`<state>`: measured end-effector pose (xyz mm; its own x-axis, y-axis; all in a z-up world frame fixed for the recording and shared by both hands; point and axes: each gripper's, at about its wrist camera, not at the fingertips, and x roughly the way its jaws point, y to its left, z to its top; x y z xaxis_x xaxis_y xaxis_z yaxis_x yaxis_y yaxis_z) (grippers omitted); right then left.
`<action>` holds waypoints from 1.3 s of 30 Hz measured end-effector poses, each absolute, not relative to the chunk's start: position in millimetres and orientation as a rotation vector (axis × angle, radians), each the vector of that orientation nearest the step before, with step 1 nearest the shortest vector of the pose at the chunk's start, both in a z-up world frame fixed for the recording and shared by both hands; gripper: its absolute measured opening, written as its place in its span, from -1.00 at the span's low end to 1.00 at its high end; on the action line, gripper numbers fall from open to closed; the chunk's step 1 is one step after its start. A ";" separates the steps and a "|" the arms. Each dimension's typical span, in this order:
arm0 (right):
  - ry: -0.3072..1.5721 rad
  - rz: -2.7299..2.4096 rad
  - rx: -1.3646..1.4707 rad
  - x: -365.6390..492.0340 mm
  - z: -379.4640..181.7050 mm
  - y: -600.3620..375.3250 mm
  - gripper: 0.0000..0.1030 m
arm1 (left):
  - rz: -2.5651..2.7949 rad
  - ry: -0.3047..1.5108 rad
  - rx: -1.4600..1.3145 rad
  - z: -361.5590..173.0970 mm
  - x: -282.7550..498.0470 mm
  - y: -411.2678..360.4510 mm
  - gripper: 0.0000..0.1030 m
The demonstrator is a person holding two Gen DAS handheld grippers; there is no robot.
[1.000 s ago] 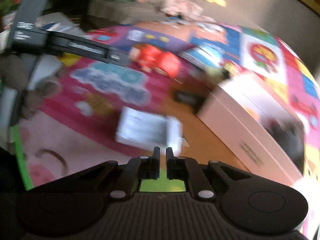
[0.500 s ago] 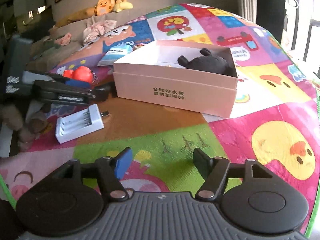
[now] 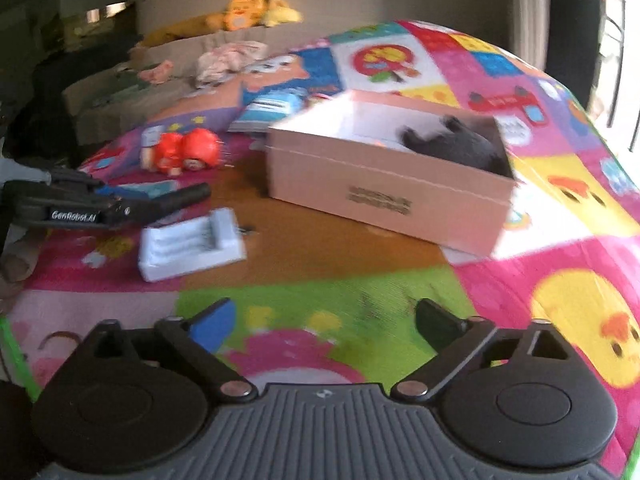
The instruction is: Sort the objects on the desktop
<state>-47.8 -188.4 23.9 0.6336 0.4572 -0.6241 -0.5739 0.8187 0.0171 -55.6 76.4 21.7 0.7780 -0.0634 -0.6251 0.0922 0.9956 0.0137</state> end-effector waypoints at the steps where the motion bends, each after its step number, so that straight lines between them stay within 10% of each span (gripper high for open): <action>1: 0.652 0.634 -0.201 -48.4 26.6 -180.2 1.00 | -0.036 0.671 0.063 21.5 -59.6 81.9 -0.28; 6: 0.610 0.766 -0.305 -53.8 35.3 -127.0 1.00 | 0.140 0.659 0.062 22.7 -62.9 117.4 -0.22; 21: 0.769 0.810 -0.252 2.2 14.0 -89.6 0.89 | -0.038 0.609 0.022 24.8 -55.8 101.0 0.85; 33: 0.656 0.532 -0.197 -43.2 31.1 -195.3 0.80 | -0.013 0.682 -0.016 12.4 12.7 65.8 0.85; 39: 0.698 0.440 -0.157 -45.0 15.2 -219.6 0.80 | 0.041 0.687 0.038 9.9 25.5 52.7 0.54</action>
<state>-45.0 -219.6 15.2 0.6795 0.3382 -0.6511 -0.4412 0.8974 0.0057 25.5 52.7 9.9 0.7723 0.0499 -0.6333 -0.0250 0.9985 0.0482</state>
